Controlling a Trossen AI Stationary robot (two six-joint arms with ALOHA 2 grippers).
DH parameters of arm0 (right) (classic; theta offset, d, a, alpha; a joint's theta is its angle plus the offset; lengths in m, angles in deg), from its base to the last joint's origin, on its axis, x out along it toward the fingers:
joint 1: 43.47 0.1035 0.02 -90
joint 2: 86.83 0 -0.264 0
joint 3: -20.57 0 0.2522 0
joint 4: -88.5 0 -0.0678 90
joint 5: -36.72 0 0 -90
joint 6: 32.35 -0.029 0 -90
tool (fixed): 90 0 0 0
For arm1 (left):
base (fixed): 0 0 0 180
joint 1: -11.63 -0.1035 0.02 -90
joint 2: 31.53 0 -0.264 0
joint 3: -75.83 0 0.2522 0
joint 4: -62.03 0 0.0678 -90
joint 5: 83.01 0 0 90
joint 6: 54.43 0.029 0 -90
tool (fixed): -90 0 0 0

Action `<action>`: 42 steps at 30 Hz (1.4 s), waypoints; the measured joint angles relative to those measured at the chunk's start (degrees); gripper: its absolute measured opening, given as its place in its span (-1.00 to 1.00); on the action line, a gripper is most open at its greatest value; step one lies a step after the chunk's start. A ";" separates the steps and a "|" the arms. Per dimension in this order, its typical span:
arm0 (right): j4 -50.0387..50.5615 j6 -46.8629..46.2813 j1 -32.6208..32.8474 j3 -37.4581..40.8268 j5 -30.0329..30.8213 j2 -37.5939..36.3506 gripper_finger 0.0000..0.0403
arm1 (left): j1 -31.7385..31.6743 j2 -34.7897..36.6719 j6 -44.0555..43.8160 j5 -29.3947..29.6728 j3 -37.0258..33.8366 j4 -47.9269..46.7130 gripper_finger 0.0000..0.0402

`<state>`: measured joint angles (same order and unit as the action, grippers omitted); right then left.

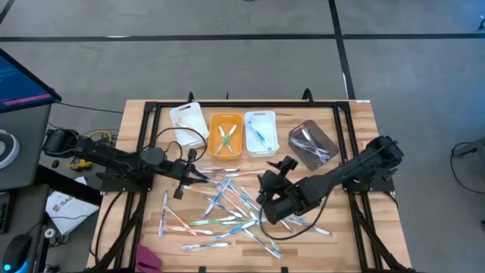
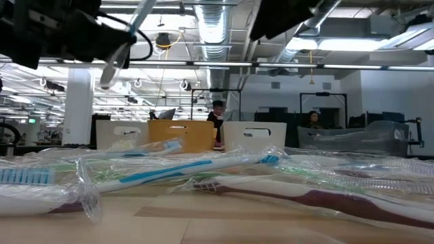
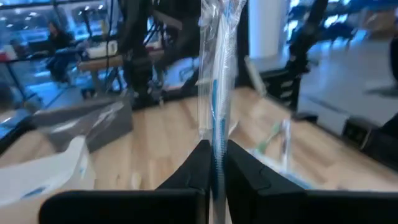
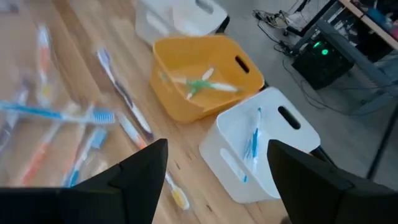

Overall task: Pick & Place Toothbrushes
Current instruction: Put the white blue toothbrush into the right white bin

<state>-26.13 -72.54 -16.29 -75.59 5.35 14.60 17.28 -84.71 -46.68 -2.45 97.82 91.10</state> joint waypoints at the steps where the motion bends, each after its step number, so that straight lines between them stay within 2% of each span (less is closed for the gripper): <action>1: 0.59 -0.07 -0.27 0.11 -0.04 0.71 0.34 | 0.00 -0.10 -0.49 -1.61 0.00 1.59 -0.93; 4: 2.10 -2.03 -0.91 0.23 -0.12 1.09 0.34 | 0.01 -1.61 -1.80 -5.78 0.07 7.04 -0.93; 8: 9.77 -9.08 -1.23 0.26 3.22 -0.17 0.34 | 0.09 -4.31 -2.18 -6.51 0.01 11.29 -0.92; 11: 20.91 -18.55 -0.46 0.08 4.73 -1.81 0.34 | 0.09 -7.57 -2.23 -6.51 0.00 14.01 -0.92; 14: 38.52 -34.93 1.94 0.24 4.67 -2.67 0.34 | 0.09 -10.60 -2.26 -6.48 0.02 16.15 -0.92; 15: 38.76 -38.64 3.00 0.67 4.87 -3.27 0.34 | 0.09 -11.40 -2.24 -6.49 0.00 16.26 -0.92; 17: 33.57 -31.54 5.51 4.16 6.42 -7.46 0.34 | 0.05 -12.73 -2.26 -6.48 0.00 17.92 -0.92; 19: 30.58 -29.28 7.54 6.36 9.58 -11.86 0.34 | -0.21 -13.81 -2.25 -6.49 0.00 19.17 -0.92; 25: 30.33 -41.00 10.64 17.79 16.68 -23.92 0.34 | -0.22 -14.36 -2.47 -6.48 0.35 20.60 -0.92; 27: 27.79 -43.98 11.96 23.28 16.54 -27.40 0.34 | -0.22 -14.83 -2.46 -6.49 1.00 21.39 -0.92; 31: 18.95 -44.73 12.60 33.98 17.59 -32.97 0.34 | -0.29 -14.96 -2.45 -6.48 1.73 21.22 -0.92; 34: 14.53 -44.56 13.05 37.73 17.81 -36.60 0.34 | -0.61 -14.96 -2.33 -6.48 1.79 21.16 -0.92; 38: 7.54 -35.55 13.31 39.40 17.53 -39.43 0.34 | -0.61 -15.28 -2.17 -6.48 1.79 21.26 -0.92; 42: -7.46 -13.06 13.84 40.62 11.56 -39.32 0.34 | -0.61 -15.33 -2.15 -6.48 1.79 21.57 -0.92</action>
<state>-33.59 -85.61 -2.45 -34.97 16.91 -24.72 16.67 -100.04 -48.82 -8.93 99.61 112.68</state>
